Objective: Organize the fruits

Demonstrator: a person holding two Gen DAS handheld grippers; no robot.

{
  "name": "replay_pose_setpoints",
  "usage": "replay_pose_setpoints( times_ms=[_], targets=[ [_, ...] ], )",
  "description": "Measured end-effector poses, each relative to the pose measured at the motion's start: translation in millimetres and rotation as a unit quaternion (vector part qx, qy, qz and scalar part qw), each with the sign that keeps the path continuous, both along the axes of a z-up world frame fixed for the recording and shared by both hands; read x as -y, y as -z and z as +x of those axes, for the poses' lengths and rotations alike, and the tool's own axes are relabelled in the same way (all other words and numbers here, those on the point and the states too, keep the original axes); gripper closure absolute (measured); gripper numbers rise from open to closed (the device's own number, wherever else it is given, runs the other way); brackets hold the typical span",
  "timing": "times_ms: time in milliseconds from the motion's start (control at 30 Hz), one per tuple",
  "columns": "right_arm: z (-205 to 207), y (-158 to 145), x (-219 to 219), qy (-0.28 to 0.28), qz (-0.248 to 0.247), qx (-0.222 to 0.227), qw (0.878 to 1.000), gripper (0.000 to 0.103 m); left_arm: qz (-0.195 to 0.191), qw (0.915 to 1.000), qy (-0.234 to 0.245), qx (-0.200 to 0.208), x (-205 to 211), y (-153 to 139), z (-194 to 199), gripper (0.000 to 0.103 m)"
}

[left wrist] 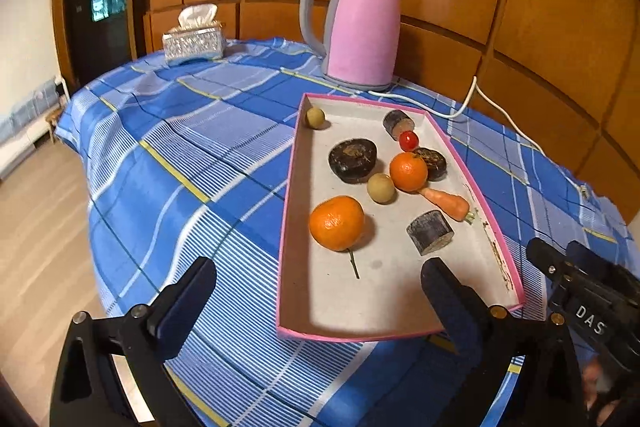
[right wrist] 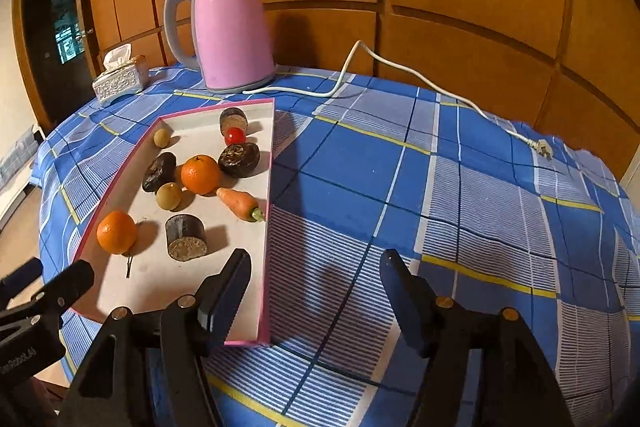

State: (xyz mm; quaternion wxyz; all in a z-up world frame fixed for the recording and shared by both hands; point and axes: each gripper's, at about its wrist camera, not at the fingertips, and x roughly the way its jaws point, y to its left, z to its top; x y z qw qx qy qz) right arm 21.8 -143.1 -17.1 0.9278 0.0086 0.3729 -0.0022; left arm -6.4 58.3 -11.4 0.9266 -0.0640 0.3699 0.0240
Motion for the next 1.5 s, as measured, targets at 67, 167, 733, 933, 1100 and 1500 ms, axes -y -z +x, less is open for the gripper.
replay_pose_setpoints(
  times_ms=[67,167,733,933,1100,1500],
  targets=[
    [-1.1,-2.2,-0.4,-0.002,0.001,0.004,1.000,0.035,0.016,0.9998,-0.008,0.003,2.2,-2.6,-0.5,0.000],
    [-3.9,-2.7,-1.3,-0.001,-0.004,0.008,1.000,0.035,0.026,0.9996,-0.014,0.006,3.4,-3.6,-1.8,0.000],
    [-10.5,-0.5,-7.3,-0.011,-0.011,0.009,1.000,0.035,0.030,0.9984,-0.035,0.034,3.1,-9.5,-8.9,0.000],
    [-10.2,-0.2,-7.0,-0.012,-0.011,0.010,1.000,0.035,0.032,0.9984,-0.037,0.030,3.1,-8.4,-8.4,0.000],
    [-10.2,-0.4,-7.9,-0.012,-0.011,0.011,1.000,0.035,0.033,0.9983,-0.036,0.030,3.5,-8.6,-7.6,0.000],
    [-10.3,-0.9,-9.4,-0.013,-0.013,0.013,1.000,0.035,0.031,0.9983,-0.037,0.034,3.4,-9.8,-8.5,0.000]
  ],
)
